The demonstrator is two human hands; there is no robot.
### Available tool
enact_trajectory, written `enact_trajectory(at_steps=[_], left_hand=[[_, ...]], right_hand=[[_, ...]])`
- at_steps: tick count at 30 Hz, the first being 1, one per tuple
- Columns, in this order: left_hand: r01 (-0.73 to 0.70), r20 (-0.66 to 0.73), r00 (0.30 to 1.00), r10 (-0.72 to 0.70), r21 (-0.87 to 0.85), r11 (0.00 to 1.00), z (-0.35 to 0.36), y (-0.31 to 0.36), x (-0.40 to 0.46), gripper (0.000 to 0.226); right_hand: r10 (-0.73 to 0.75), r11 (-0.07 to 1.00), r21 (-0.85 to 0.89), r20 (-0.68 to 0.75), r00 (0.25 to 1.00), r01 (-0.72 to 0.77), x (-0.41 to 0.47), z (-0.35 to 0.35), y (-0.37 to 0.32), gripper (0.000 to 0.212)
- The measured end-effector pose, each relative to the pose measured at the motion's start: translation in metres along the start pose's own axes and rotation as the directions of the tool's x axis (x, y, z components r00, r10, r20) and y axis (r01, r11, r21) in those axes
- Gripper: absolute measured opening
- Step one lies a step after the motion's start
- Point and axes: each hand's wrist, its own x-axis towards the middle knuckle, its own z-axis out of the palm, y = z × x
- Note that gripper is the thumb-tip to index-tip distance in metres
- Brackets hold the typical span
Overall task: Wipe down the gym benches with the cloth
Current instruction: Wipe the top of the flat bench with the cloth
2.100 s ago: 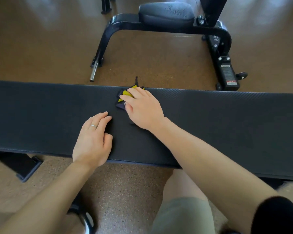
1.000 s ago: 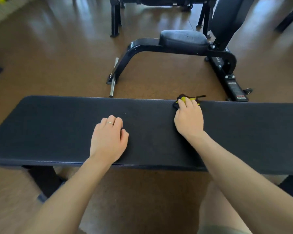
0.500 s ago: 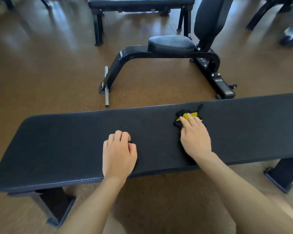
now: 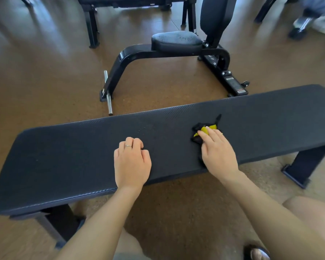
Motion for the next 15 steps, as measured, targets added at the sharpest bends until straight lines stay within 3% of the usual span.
enact_trajectory(at_steps=[3, 9, 12, 15], left_hand=[[0.005, 0.012, 1.0, -0.005, -0.015, 1.0, 0.001, 0.0, 0.001, 0.014], [-0.12, 0.071, 0.99, 0.118, 0.02, 0.993, -0.013, -0.017, 0.014, 0.022], [-0.16, 0.072, 0.986, 0.152, 0.134, 0.978, -0.025, -0.041, 0.007, 0.013], [-0.094, 0.061, 0.994, 0.088, 0.115, 0.989, -0.023, -0.05, -0.004, 0.015]], right_hand=[[0.084, 0.996, -0.038, -0.038, 0.996, -0.085, -0.005, -0.001, -0.042, 0.045], [-0.186, 0.965, 0.188, -0.002, 0.983, 0.183, -0.056, 0.019, -0.151, 0.039], [-0.311, 0.94, 0.15, 0.008, 0.95, 0.307, -0.05, 0.014, -0.124, 0.04], [-0.221, 0.968, 0.106, -0.054, 0.974, 0.226, -0.039, 0.008, -0.075, 0.039]])
